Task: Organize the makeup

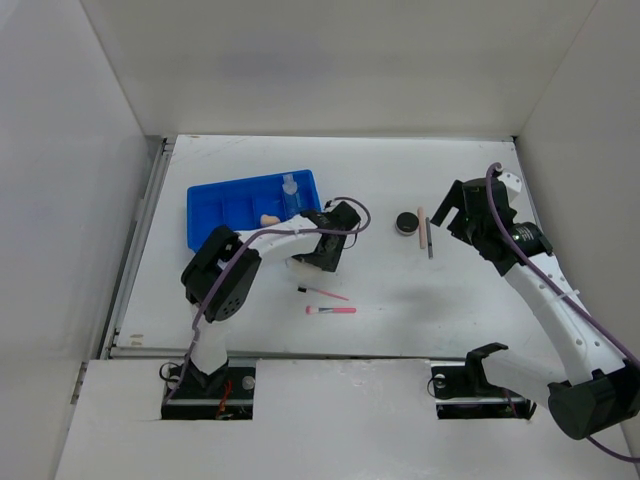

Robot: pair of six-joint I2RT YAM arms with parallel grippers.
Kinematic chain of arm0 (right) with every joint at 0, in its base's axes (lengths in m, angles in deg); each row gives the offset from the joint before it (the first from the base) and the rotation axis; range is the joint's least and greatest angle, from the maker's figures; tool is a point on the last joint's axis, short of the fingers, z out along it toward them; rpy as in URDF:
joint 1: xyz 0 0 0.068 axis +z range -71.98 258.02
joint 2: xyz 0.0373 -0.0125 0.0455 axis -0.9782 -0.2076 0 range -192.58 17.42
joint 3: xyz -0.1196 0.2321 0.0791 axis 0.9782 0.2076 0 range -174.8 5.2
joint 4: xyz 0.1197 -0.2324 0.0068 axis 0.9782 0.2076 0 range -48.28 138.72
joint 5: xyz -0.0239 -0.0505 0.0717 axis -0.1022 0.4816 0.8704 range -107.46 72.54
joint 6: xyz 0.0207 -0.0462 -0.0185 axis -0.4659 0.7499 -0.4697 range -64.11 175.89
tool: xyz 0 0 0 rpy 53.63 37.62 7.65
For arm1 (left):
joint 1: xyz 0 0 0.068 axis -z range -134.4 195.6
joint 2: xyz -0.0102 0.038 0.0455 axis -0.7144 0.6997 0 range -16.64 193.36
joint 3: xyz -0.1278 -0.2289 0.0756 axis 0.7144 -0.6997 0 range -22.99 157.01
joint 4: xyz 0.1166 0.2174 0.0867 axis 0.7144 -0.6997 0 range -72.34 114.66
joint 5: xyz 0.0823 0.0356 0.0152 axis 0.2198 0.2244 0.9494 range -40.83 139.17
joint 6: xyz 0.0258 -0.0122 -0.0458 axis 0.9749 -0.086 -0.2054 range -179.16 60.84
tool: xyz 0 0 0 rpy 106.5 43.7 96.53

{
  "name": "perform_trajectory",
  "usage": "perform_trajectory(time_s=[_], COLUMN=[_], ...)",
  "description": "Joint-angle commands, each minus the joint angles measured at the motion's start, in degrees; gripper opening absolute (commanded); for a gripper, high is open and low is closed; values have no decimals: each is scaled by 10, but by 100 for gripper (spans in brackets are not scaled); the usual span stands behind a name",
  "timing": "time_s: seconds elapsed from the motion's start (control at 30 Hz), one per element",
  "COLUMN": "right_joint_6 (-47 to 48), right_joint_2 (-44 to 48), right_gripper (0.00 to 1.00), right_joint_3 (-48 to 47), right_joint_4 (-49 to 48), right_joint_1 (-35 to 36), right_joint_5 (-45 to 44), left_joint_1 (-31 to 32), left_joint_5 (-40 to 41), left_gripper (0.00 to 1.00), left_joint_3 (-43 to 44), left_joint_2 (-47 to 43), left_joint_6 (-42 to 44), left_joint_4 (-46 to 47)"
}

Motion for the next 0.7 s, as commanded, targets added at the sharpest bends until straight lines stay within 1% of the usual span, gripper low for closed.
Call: perform_trajectory(time_s=[0.0, 0.07, 0.1, 0.13, 0.17, 0.2, 0.27, 0.3, 0.33, 0.47, 0.5, 0.57, 0.63, 0.67], right_joint_6=[6, 6, 6, 6, 6, 6, 6, 6, 6, 6, 6, 6, 6, 6], right_joint_2=[12, 17, 17, 17, 17, 17, 17, 17, 17, 12, 12, 7, 1, 1], right_gripper=[99, 99, 99, 99, 99, 99, 99, 99, 99, 99, 99, 99, 99, 99], right_joint_3=[2, 2, 2, 2, 2, 2, -3, -3, -3, -3, -3, -3, -3, -8], right_joint_4=[-6, 0, 0, 0, 0, 0, 0, 0, 0, 0, 0, 0, -6, -6], right_joint_1=[-2, -2, -2, -2, -2, -2, -2, -2, -2, -2, -2, -2, -2, -2], right_joint_5=[-3, -8, -8, -8, -8, -8, -8, -8, -8, -8, -8, -8, -8, -8], left_joint_1=[1, 1, 1, 1, 1, 1, 1, 1, 1, 1, 1, 1, 1, -6], left_joint_5=[13, 0, 0, 5, 5, 11, 11, 6, 0, -30, -41, -65, -71, -71], left_gripper=[57, 53, 49, 42, 27, 21, 12, 4, 1, 0, 0, 0, 0, 0], left_joint_3=[31, 31, 31, 31, 39, 45, 51, 51, 51, 51, 57, 83, 109, 139], left_joint_2=[13, 20, 28, 40, 45, 45, 40, 29, 16, -74, -112, -142, -171, -171], left_joint_6=[16, 16, 16, 16, 11, 11, 11, 11, 11, 21, 21, 37, 44, 44], left_joint_4=[12, 17, 17, 17, 6, 0, -15, -23, -30, -68, -87, -109, -146, -160])
